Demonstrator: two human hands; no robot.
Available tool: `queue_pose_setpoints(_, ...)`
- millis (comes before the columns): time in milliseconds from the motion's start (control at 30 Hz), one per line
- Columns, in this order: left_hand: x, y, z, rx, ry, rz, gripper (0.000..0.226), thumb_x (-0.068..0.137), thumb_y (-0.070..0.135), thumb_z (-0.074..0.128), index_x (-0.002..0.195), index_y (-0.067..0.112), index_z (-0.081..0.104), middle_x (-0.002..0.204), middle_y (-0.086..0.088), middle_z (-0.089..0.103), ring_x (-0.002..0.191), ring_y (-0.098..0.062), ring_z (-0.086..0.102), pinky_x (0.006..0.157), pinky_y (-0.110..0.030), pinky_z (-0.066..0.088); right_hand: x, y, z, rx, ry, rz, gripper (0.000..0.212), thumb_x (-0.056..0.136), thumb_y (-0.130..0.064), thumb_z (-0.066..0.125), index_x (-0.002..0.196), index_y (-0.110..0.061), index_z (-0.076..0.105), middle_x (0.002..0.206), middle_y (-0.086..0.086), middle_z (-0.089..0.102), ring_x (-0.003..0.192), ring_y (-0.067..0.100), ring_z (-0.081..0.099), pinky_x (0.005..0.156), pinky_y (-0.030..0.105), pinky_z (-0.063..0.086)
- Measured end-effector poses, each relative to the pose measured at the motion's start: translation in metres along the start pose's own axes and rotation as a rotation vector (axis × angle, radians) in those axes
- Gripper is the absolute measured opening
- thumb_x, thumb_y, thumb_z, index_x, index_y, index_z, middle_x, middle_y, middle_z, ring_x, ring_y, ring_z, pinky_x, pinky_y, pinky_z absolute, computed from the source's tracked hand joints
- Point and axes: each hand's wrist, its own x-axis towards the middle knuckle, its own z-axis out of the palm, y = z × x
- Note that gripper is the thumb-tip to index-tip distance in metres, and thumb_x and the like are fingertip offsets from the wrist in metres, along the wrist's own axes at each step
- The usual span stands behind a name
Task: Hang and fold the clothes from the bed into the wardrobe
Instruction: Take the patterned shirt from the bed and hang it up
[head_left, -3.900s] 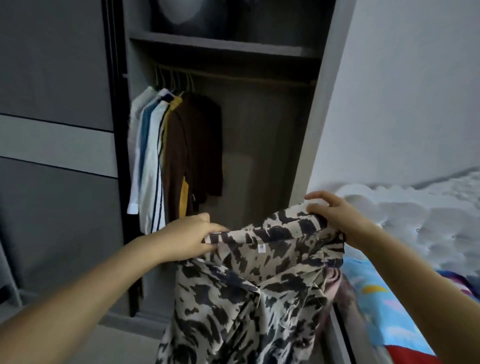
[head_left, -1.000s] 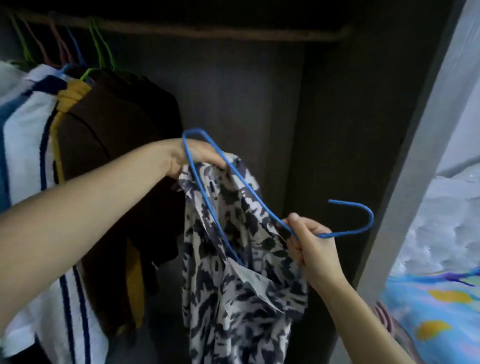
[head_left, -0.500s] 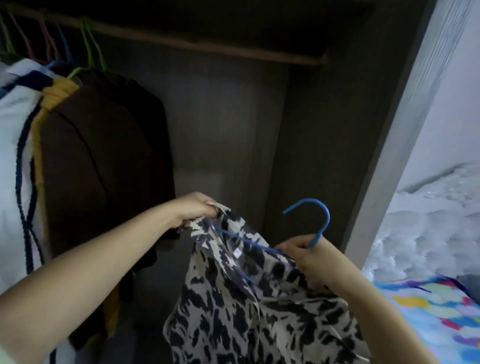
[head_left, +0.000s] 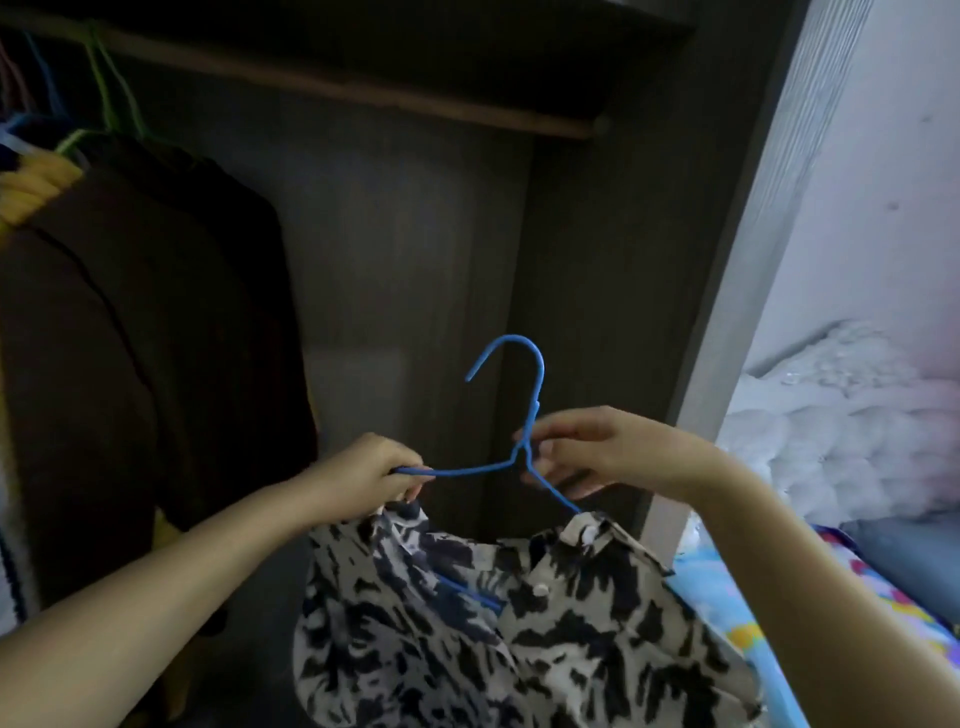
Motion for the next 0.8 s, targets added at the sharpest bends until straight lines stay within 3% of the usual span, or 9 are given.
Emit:
queue_pose_setpoints(67,-0.002,-0.007,-0.011,0.021,0.032,0.031,0.028,0.083,0.038,0.066,0.056,0.031,0.062,0.065,0.013,0.06,0.064,-0.007,0.059,0.064,-0.033,0.048,-0.002,0.006,-0.006,-0.228,-0.084,0.239,0.027,0.1,-0.037,0.044,0.113,-0.019,0.059,0.106,0.007,0.066,0.093,0.015,0.065,0.074,0.028,0.055)
queue_pose_setpoints(133,-0.001,-0.012,-0.02,0.025,0.069,0.051,0.023,0.081,0.032,0.074,0.059,0.033,0.068,0.066,0.011,0.057,0.067,-0.006,0.059,0.062,-0.025,0.045,-0.001,0.014,0.002,-0.295,-0.235,0.386,0.034,0.1,-0.046,0.04,0.094,-0.018,0.06,0.085,0.003,0.067,0.07,0.011,0.066,0.058,0.022,0.054)
queue_pose_setpoints(200,0.002,-0.013,-0.025,0.003,0.13,0.089,0.016,0.078,0.028,0.076,0.062,0.03,0.072,0.065,0.009,0.054,0.069,-0.005,0.058,0.058,-0.016,0.039,0.004,0.024,0.021,-0.227,-0.276,0.403,0.034,0.101,-0.039,0.043,0.082,-0.017,0.061,0.063,-0.006,0.064,0.05,0.004,0.06,0.047,0.017,0.049)
queue_pose_setpoints(300,0.011,-0.013,-0.028,0.011,0.131,0.132,0.004,0.075,0.027,0.079,0.076,0.029,0.076,0.069,0.011,0.054,0.07,-0.002,0.055,0.058,-0.012,0.036,0.016,0.03,0.04,-0.01,-0.146,0.313,0.028,0.097,-0.015,0.054,0.073,-0.014,0.069,0.057,-0.004,0.062,0.047,0.007,0.053,0.041,0.017,0.04)
queue_pose_setpoints(433,0.023,-0.035,-0.041,0.096,0.136,0.019,0.037,0.077,0.035,0.077,0.11,0.02,0.071,0.098,0.007,0.064,0.084,-0.003,0.054,0.063,-0.004,0.036,0.025,0.015,0.008,0.073,0.322,0.163,0.022,0.092,-0.019,0.061,0.077,-0.006,0.071,0.065,0.011,0.059,0.052,0.019,0.048,0.05,0.027,0.037)
queue_pose_setpoints(567,0.038,-0.058,-0.078,0.04,0.248,-0.043,0.017,0.078,0.031,0.077,0.082,0.015,0.076,0.073,0.01,0.064,0.068,-0.001,0.055,0.062,-0.022,0.036,0.027,-0.02,0.023,-0.044,0.113,-0.086,0.022,0.092,-0.035,0.061,0.077,-0.025,0.072,0.067,-0.005,0.064,0.057,0.003,0.056,0.054,0.016,0.044)
queue_pose_setpoints(667,0.049,-0.07,-0.109,-0.081,0.314,-0.012,0.013,0.079,0.023,0.076,0.076,0.01,0.076,0.072,-0.001,0.068,0.068,-0.01,0.06,0.064,-0.03,0.041,0.032,-0.052,0.03,-0.247,0.296,-0.268,0.025,0.09,-0.05,0.057,0.113,-0.042,0.065,0.105,-0.017,0.065,0.094,-0.005,0.061,0.078,0.012,0.049)
queue_pose_setpoints(733,0.055,-0.081,-0.129,-0.138,0.375,0.003,0.011,0.079,0.019,0.076,0.075,0.009,0.076,0.073,-0.003,0.068,0.067,-0.01,0.06,0.062,-0.029,0.043,0.035,-0.069,0.029,-0.401,0.368,-0.202,0.041,0.088,-0.051,0.053,0.129,-0.048,0.048,0.123,-0.021,0.056,0.112,-0.006,0.054,0.093,0.016,0.047)
queue_pose_setpoints(800,0.06,-0.093,-0.147,-0.234,0.409,0.013,0.007,0.078,0.015,0.077,0.073,0.011,0.074,0.067,0.002,0.065,0.058,0.0,0.055,0.054,-0.018,0.039,0.043,-0.078,0.035,-0.442,0.3,-0.087,0.03,0.088,-0.05,0.049,0.112,-0.037,0.059,0.106,-0.015,0.066,0.098,0.004,0.063,0.085,0.022,0.051)
